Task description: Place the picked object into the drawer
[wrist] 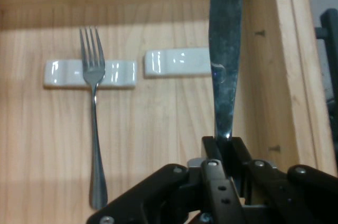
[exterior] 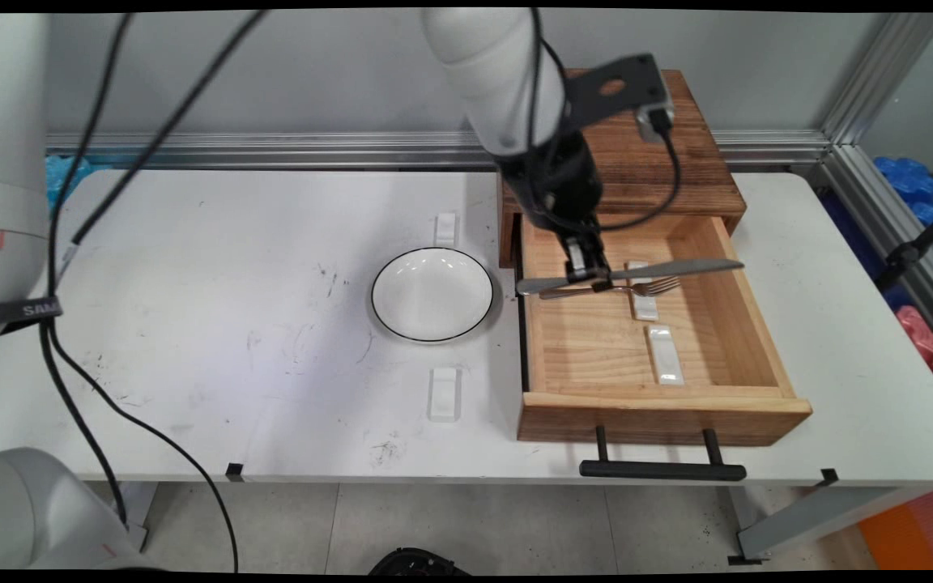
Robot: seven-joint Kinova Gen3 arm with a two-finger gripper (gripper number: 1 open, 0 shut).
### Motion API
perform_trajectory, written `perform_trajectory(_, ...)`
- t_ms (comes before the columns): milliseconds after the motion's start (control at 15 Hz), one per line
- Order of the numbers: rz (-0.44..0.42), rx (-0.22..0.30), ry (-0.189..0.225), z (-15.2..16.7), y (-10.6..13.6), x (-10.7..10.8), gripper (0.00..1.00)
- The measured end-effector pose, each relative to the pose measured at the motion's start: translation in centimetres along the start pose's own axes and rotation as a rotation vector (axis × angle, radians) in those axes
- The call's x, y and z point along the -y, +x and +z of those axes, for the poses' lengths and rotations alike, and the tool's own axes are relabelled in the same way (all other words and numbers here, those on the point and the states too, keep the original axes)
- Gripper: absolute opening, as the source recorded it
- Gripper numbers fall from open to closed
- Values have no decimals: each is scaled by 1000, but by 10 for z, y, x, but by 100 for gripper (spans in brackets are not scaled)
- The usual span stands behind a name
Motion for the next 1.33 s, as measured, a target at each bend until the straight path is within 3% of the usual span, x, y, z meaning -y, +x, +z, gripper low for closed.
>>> perform_trajectory(733, 15, 61, -2, 96, 23, 2, 0)
perform_trajectory(1333, 14, 114, -9, 140, 18, 3, 0)
